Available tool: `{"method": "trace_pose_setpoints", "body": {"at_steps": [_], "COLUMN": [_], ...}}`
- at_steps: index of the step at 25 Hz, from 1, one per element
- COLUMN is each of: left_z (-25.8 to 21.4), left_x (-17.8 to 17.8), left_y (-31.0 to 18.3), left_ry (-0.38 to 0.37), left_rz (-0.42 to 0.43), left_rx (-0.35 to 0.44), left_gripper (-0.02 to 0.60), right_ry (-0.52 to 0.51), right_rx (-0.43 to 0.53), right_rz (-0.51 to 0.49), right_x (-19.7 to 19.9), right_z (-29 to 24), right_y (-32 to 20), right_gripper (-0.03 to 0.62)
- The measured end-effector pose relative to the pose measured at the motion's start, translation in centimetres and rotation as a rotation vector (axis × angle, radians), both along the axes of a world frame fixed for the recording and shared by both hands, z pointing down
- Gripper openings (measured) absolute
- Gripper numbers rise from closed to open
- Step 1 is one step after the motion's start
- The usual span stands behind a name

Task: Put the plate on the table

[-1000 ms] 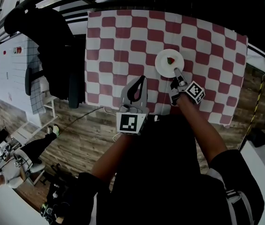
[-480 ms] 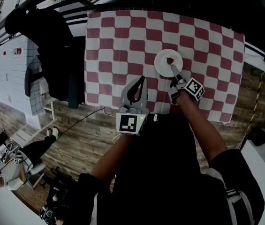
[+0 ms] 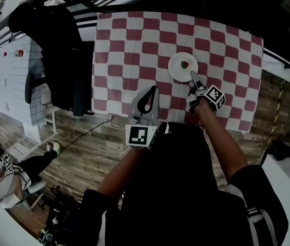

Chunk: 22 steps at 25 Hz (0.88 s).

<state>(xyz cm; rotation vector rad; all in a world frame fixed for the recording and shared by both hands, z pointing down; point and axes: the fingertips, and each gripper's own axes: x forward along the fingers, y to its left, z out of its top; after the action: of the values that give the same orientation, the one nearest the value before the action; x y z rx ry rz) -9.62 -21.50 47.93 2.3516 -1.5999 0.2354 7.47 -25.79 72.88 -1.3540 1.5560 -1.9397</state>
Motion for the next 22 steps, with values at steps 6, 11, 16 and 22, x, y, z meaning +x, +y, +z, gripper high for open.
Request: {"method": "trace_pose_setpoints", "body": {"at_steps": [6, 11, 16, 22], "left_z": [-1.3, -2.1, -2.7, -3.7], "left_x": [-0.1, -1.3, -1.9, -1.4], "left_y": [1.9, 4.0, 6.2, 9.0], "left_ry": [0.025, 0.023, 0.046, 0.131], "left_rz": [0.008, 0.0, 0.01, 0.05], "left_rx": [0.022, 0.046, 0.045, 0.054], "left_gripper": [0.008, 0.008, 0.008, 0.008], "right_ry": [-0.011, -0.05, -0.001, 0.112], "right_rx": [0.1, 0.248, 0.322, 0.399], "right_rz": [0.012, 0.024, 0.016, -0.021], "right_x": [0.5, 0.4, 0.0, -1.2], "right_z": [-4.6, -11.5, -16.5, -21.2], "right_y": [0.3, 1.7, 4.6, 8.9], "right_gripper": [0.342, 0.251, 0.2, -0.002]}}
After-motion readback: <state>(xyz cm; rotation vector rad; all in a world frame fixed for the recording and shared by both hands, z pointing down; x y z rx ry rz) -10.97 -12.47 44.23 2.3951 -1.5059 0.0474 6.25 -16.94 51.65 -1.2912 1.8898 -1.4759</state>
